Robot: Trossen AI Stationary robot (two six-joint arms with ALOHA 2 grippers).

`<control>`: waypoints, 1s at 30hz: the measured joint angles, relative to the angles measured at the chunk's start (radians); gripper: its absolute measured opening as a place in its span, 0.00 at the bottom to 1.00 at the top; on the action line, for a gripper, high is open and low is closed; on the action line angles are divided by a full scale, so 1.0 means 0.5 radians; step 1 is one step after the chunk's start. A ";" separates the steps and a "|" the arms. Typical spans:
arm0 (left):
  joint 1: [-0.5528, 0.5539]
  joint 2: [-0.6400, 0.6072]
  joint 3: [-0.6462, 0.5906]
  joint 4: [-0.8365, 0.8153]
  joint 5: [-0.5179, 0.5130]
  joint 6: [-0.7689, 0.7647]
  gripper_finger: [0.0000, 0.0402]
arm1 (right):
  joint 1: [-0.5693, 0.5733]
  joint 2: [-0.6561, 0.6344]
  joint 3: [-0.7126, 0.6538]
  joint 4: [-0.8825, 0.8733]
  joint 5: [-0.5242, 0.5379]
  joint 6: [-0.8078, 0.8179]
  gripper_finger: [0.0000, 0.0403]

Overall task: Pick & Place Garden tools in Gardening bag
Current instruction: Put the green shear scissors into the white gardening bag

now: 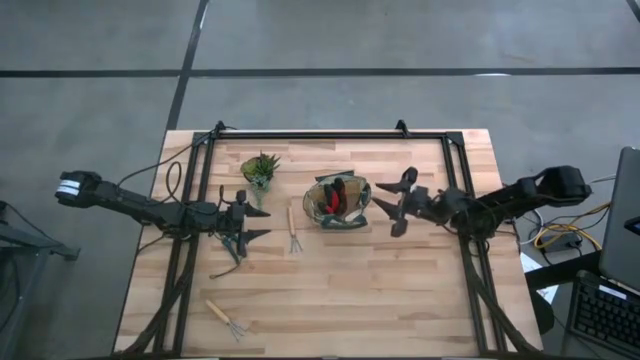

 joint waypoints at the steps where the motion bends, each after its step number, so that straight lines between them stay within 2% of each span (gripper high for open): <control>1: 0.000 0.000 0.000 0.000 0.000 0.000 0.58 | 0.006 -0.036 0.000 -0.015 -0.051 0.030 0.45; 5: -0.001 0.000 0.000 0.000 0.000 0.000 0.58 | 0.010 -0.177 0.000 -0.083 -0.276 0.137 0.43; 13: -0.001 0.000 0.000 0.000 0.000 -0.001 0.58 | 0.013 -0.350 0.001 -0.409 -0.586 0.284 0.38; 17: 0.000 0.000 0.000 0.000 0.000 0.000 0.58 | 0.012 -0.385 0.002 -0.440 -0.621 0.289 0.36; 19: 0.000 0.000 0.000 0.000 0.000 0.000 0.58 | 0.011 -0.422 0.002 -0.474 -0.721 0.317 0.34; 24: 0.000 0.000 0.000 0.000 0.000 0.000 0.58 | 0.011 -0.595 -0.022 -0.607 -0.955 0.323 0.19; 27: 0.000 0.000 0.000 0.000 0.000 -0.001 0.58 | 0.011 -0.723 -0.055 -0.612 -0.968 0.232 0.07; 30: 0.000 0.000 0.000 0.000 0.000 -0.001 0.58 | 0.010 -0.850 -0.093 -0.630 -0.953 0.147 0.03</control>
